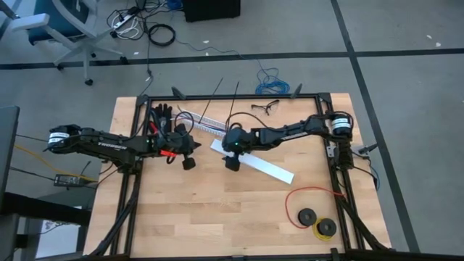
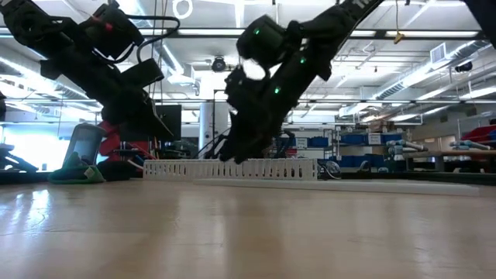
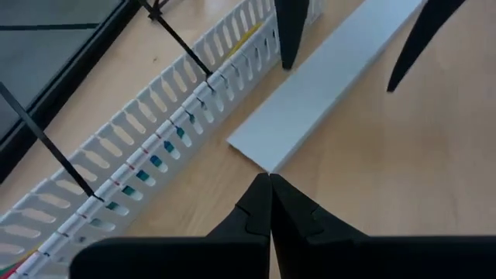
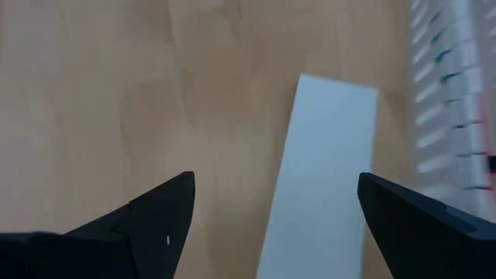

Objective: Ziptie cables
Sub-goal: Close the white cable duct

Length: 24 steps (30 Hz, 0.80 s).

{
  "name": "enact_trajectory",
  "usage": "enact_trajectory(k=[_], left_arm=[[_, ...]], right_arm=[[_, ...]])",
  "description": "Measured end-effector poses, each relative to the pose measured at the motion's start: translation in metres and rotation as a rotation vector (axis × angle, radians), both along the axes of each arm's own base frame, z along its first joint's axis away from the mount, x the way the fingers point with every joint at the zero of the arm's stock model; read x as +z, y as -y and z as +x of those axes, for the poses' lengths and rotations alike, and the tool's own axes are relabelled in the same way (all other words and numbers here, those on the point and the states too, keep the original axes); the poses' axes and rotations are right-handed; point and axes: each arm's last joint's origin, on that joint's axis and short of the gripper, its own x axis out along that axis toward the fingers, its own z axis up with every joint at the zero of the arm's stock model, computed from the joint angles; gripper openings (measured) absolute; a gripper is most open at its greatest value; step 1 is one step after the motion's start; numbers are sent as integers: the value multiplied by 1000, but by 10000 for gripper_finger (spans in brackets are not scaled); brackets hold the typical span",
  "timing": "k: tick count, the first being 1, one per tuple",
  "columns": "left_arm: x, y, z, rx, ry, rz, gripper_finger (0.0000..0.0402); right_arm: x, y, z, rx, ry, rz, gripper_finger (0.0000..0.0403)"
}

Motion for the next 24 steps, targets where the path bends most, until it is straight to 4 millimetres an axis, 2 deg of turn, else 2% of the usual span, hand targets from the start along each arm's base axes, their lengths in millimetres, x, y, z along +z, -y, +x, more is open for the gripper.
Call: enact_trajectory(k=[7,12,19,24], left_arm=[[-5,-1,-5,14,-87,45,7],[-7,-1,-6,14,-113,43,7],[-8,-1,-7,-8,-137,72,7],[-8,-3,-7,-3,-143,76,7]], right_arm=[[-18,5,12,45,43,-60,346],[-15,12,16,83,92,-127,346],[-19,38,15,-51,127,-9,346],[-16,34,18,-55,173,20,346]])
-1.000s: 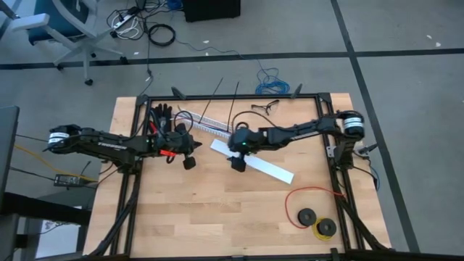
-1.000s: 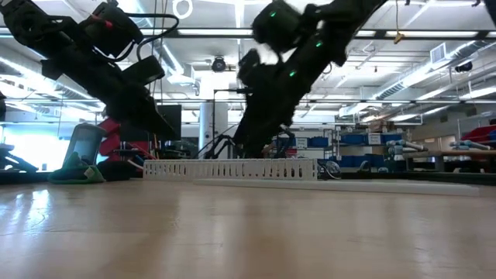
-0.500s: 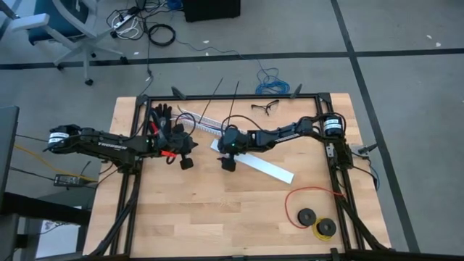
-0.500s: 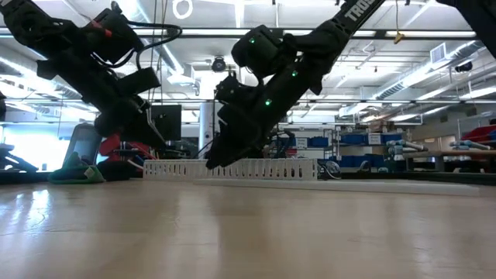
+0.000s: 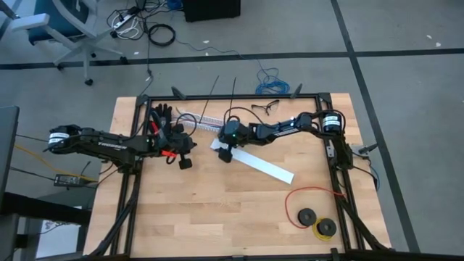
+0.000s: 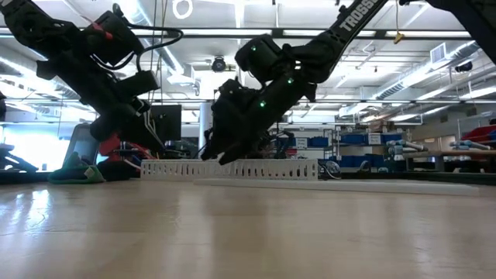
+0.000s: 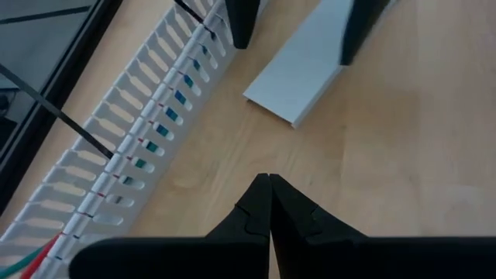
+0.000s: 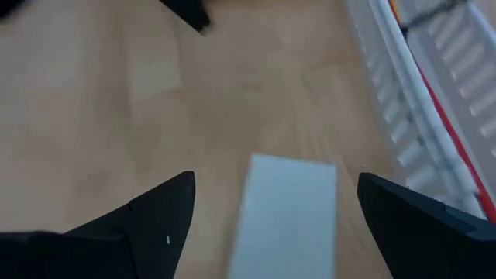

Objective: Ziptie cables
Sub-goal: Close the white cable duct

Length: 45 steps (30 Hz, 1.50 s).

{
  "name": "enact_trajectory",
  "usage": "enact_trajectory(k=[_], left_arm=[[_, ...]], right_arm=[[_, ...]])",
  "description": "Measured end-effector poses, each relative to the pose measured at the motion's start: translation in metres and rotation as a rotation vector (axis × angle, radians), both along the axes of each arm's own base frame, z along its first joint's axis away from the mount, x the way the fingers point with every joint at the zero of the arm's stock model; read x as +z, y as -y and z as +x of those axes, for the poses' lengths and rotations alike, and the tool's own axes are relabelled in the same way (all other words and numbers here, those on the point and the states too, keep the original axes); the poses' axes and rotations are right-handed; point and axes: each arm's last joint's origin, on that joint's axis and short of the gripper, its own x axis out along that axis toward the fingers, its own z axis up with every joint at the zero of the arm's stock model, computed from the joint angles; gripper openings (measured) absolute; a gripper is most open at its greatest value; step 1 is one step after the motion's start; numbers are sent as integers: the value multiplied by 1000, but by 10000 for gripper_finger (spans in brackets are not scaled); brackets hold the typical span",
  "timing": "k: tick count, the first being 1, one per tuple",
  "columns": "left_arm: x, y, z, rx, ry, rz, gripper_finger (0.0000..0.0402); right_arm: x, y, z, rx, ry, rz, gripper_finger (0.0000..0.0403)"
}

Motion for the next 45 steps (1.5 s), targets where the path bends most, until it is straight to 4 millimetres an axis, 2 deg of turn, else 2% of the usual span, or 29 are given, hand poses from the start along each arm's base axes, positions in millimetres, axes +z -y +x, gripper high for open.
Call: enact_trajectory(k=[6,10,19,30,45], left_arm=[[-1,-1,-1,-9,-19,13,7],[-1,-1,-1,-11,-22,15,7],[-1,-1,-1,-11,-19,15,7],[0,-1,0,-11,-10,16,7],[0,-1,0,-11,-6,17,7]], right_arm=[[2,-12,3,85,15,-72,346],[2,-13,3,45,2,-110,346],[-24,-7,4,-44,-55,-64,346],[-31,-6,-2,-60,-150,-82,341],[-32,-10,-3,-16,-169,-70,229]])
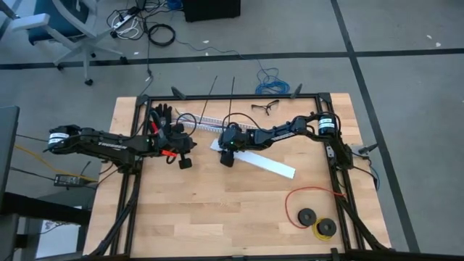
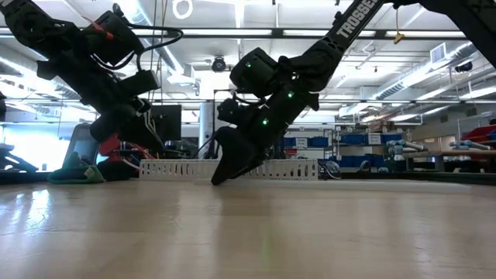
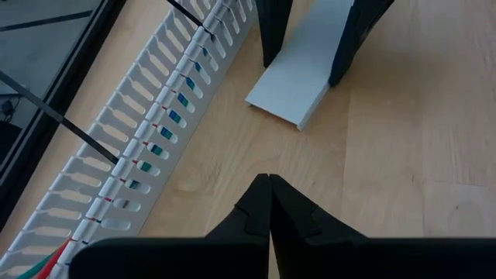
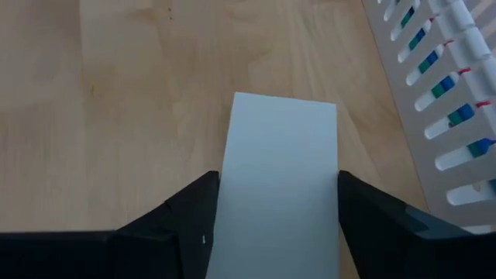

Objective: Ziptie cables
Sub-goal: Close the white cable duct

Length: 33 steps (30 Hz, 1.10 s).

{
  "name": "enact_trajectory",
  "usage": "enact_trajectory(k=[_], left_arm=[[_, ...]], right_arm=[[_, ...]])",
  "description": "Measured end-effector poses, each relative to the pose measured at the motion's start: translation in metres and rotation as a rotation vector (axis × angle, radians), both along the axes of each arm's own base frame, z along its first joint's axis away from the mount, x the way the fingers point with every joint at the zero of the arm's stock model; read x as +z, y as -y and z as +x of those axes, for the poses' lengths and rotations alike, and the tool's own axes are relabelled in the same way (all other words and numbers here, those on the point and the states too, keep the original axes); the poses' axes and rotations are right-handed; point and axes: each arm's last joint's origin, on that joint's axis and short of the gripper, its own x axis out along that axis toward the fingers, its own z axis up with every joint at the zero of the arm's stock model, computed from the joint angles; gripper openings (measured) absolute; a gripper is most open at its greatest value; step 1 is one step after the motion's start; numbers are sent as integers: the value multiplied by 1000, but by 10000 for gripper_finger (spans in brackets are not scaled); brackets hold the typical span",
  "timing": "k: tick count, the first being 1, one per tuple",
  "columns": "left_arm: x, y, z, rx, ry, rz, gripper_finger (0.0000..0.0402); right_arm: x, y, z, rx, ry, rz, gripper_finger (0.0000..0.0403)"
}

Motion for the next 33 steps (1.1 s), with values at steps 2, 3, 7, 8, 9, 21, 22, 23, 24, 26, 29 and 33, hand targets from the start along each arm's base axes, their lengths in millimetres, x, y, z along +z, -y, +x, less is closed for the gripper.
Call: enact_trajectory(k=[2,3,7,8,9,21,22,23,24,26,29,33], left_arm=[[0,0,0,0,-1,0,7],[0,0,0,0,0,0,7],[0,0,0,0,0,0,7],[0,0,0,0,0,0,7],[0,0,0,-1,-1,1,7],[2,0,1,-30,4,36,7],[2,0,2,-30,12,37,7],[3,0,3,-30,25,39,7],[4,0,3,-29,34,40,7],[5,-1,4,-28,44,41,7],[6,-1,5,-28,58,43,9],[7,-1,5,-27,74,45,11]], right_arm=[[0,0,0,1,0,2,223],[0,-1,0,2,1,3,222],[0,-2,0,5,1,3,227],[0,-2,0,6,0,3,229],[0,-3,0,7,-2,3,230],[-1,-4,0,5,-9,8,222],[-1,-4,0,5,-10,8,223],[-1,-4,0,5,-10,8,223],[-1,-4,0,6,-10,8,223],[-1,-4,0,7,-11,8,220],[-1,-6,0,10,-12,8,217],[0,-10,-1,22,-17,8,220]])
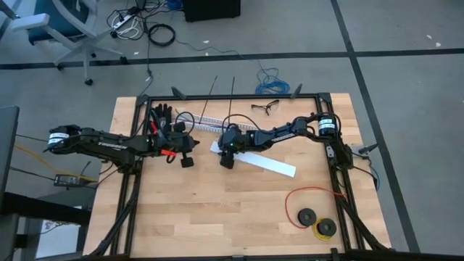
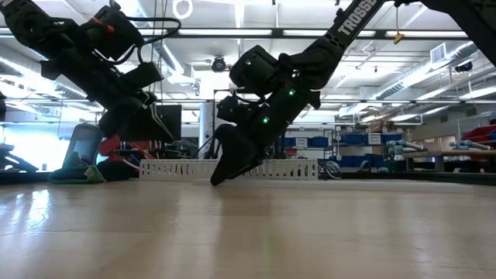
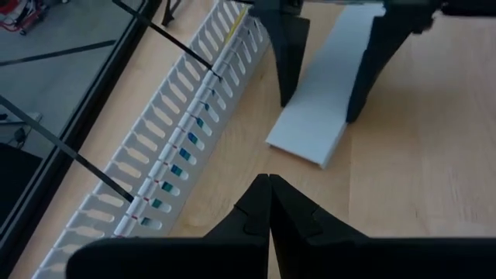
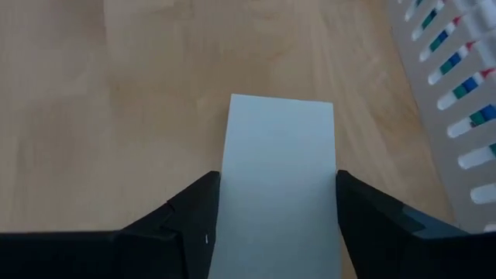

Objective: Ziptie cables
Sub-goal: Close the white cable duct

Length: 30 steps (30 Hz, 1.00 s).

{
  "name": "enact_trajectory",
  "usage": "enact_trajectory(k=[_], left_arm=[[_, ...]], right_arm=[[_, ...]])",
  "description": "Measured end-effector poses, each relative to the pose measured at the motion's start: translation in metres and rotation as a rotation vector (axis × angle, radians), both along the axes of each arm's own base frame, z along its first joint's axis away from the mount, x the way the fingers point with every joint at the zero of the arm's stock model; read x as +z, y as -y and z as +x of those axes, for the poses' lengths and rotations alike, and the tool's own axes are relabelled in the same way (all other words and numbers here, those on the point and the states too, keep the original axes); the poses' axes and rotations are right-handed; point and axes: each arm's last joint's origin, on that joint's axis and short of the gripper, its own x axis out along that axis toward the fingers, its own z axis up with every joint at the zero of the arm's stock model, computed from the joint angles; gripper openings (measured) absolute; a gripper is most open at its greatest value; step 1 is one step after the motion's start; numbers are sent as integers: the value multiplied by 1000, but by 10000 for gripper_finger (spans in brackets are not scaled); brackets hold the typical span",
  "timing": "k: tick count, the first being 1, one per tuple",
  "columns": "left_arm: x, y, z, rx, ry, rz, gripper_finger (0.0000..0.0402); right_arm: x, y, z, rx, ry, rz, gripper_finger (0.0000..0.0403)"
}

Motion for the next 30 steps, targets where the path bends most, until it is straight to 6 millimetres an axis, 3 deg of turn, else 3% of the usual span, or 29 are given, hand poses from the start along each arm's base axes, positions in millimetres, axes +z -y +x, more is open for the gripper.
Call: enact_trajectory(k=[15,20,30], left_arm=[[3,0,2,-2,37,7,26],[3,0,3,-3,48,10,71],[0,-1,7,-1,53,9,199]], right_arm=[[15,-11,-9,13,-62,15,217],[16,-19,-8,12,-55,27,207],[17,-28,-7,22,-47,38,177]])
